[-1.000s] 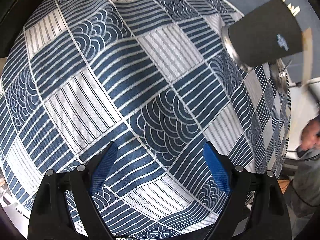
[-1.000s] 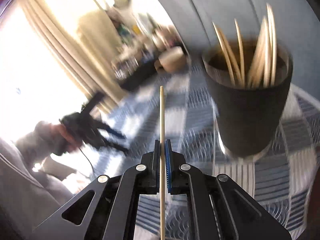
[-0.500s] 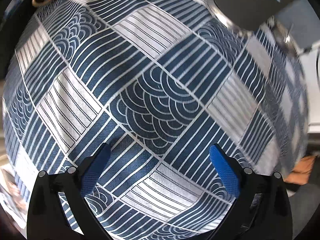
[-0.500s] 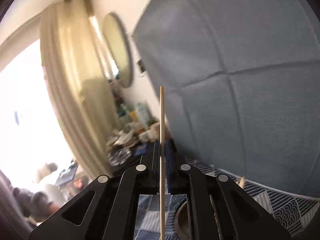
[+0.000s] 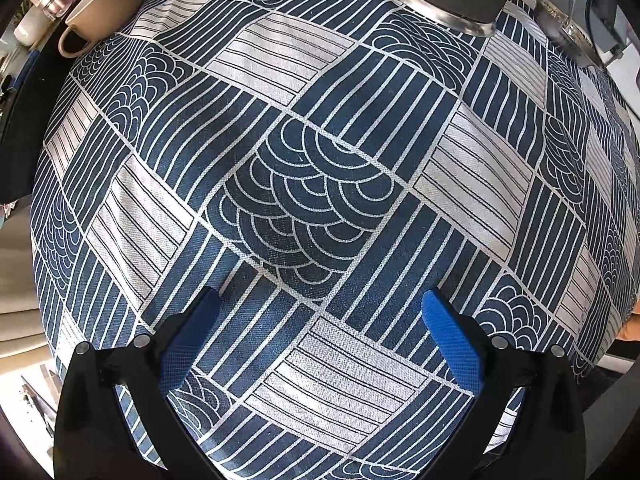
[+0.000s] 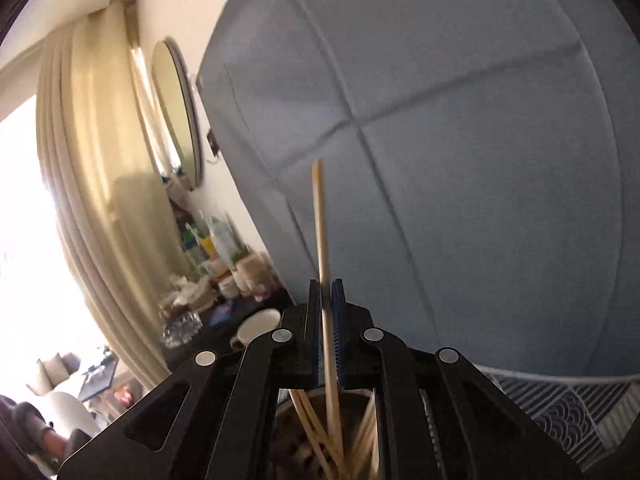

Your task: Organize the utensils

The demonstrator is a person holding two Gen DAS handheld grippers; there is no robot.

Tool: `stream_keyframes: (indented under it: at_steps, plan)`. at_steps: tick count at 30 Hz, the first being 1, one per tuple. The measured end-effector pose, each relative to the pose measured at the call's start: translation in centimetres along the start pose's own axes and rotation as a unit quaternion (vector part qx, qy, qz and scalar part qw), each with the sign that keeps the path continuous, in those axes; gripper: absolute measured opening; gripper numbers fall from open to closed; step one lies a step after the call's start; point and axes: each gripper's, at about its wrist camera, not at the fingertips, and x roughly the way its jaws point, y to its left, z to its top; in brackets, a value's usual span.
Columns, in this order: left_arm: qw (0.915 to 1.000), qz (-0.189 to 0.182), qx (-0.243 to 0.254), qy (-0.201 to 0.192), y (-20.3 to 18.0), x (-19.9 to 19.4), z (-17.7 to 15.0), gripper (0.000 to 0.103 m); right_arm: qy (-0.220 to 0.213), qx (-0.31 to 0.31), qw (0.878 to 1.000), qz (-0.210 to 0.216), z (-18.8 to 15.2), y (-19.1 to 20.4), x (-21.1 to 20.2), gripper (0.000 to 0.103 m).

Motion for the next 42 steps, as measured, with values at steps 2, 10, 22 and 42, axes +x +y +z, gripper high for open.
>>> stream_keyframes:
  at_steps: [2, 10, 22, 42]
  plan:
    - [1.0, -0.001, 0.001, -0.003, 0.6, -0.3, -0.9, 0.099, 0.01, -0.004, 1.0, -0.001, -0.7, 0.1, -0.1, 0.007]
    - [1.0, -0.002, 0.005, -0.001, 0.5, -0.2, -1.1, 0.099, 0.031, 0.0, 0.999, -0.015, -2.1, 1.2, -2.8, 0.009]
    - [0.9994, -0.005, 0.019, -0.027, 0.4, -0.3, -1.2, 0.099, 0.134, 0.006, 0.969, -0.207, -11.4, 8.2, -7.8, 0.069]
    - [0.9934, -0.001, 0.068, -0.093, -1.0, -2.0, -3.3, 0.097, 0.321, 0.175, 0.823, -0.435, -21.5, 12.2, -8.3, 0.087]
